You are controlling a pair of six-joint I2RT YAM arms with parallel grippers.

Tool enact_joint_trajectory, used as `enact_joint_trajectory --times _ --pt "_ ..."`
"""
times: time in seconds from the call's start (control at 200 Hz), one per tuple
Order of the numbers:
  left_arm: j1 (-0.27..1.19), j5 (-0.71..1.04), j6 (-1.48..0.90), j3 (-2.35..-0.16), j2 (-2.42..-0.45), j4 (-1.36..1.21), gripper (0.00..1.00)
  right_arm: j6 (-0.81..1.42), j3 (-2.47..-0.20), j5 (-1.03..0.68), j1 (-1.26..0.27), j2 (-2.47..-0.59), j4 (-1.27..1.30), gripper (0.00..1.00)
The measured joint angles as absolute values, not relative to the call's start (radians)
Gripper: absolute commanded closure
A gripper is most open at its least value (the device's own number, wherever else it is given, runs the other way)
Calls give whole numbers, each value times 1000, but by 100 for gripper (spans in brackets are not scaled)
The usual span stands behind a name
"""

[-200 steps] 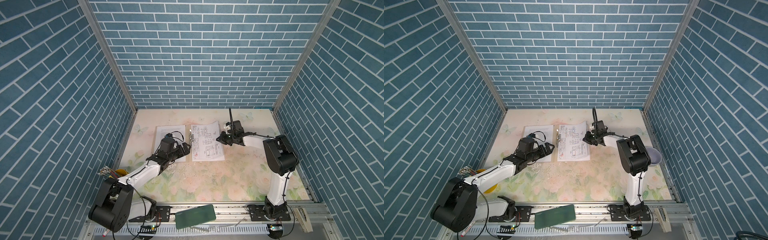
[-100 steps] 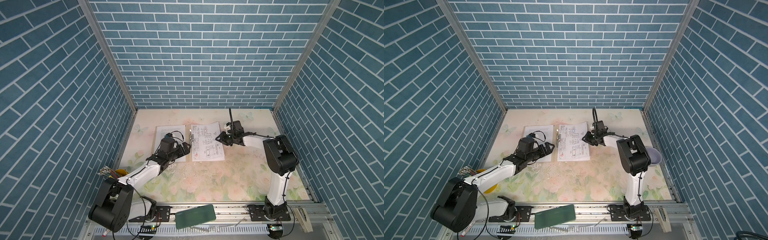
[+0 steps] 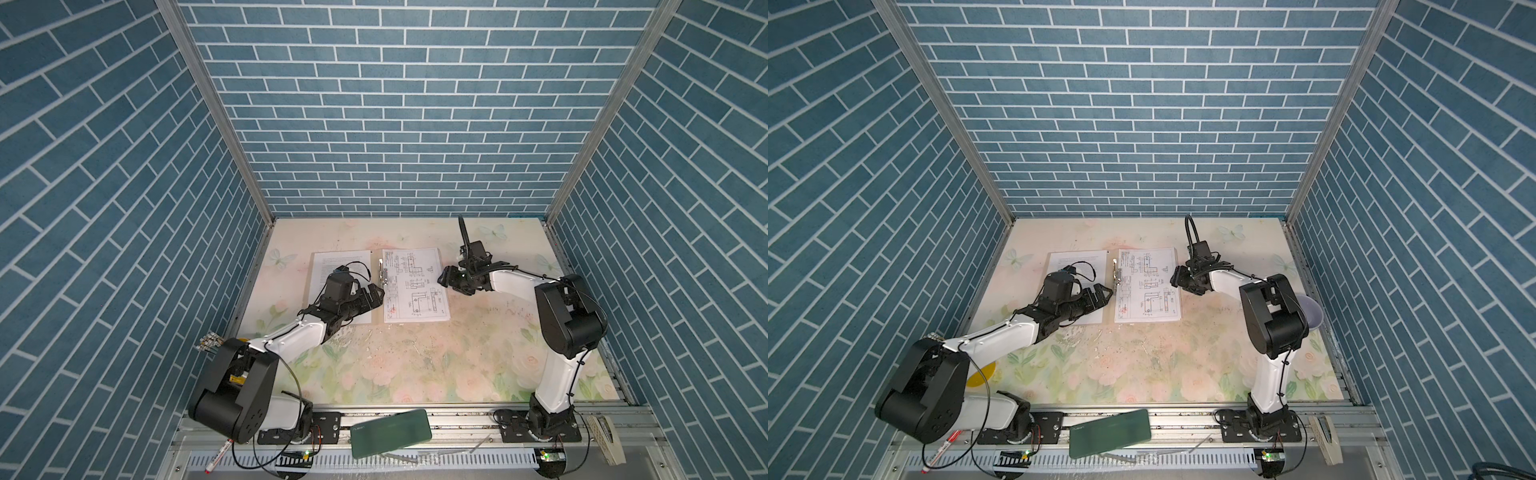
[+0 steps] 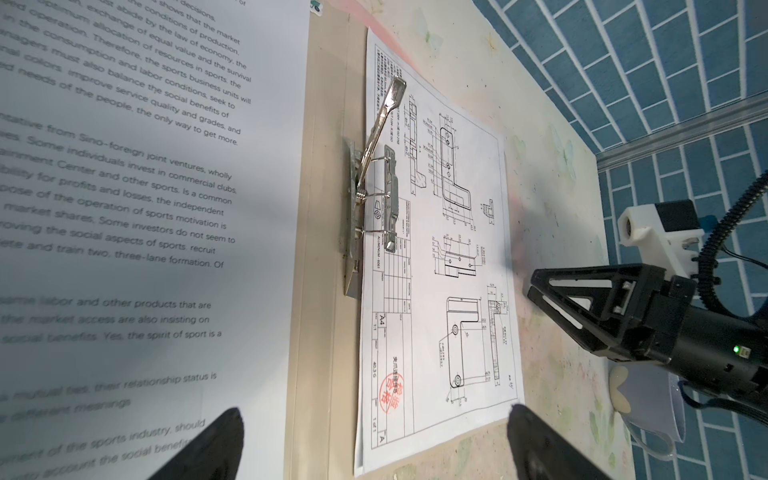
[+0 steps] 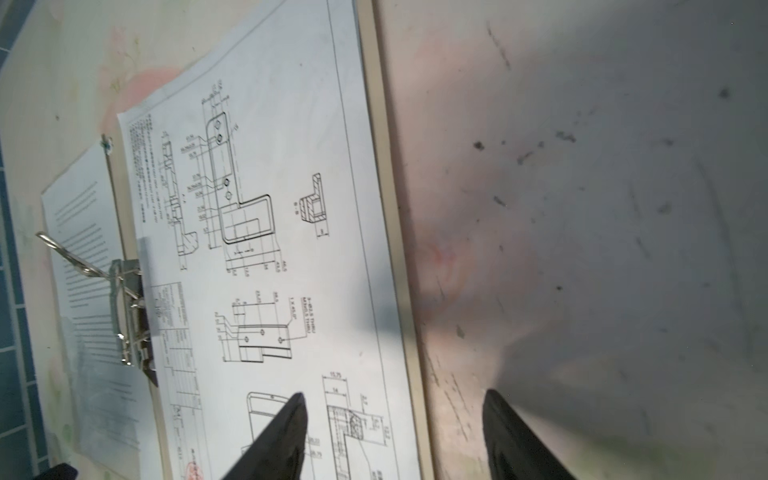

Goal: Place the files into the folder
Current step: 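Lower the technical drawing onto the folder clip with the right gripper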

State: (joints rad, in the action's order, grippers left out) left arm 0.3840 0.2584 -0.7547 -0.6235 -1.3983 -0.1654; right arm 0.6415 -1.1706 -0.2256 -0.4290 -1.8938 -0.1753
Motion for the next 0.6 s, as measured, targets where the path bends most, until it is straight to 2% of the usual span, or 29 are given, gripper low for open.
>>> enact_joint_trajectory --times 0.601 --pt "384 330 -695 -899 -1780 -239 0 622 -1051 -207 -360 -1832 -95 30"
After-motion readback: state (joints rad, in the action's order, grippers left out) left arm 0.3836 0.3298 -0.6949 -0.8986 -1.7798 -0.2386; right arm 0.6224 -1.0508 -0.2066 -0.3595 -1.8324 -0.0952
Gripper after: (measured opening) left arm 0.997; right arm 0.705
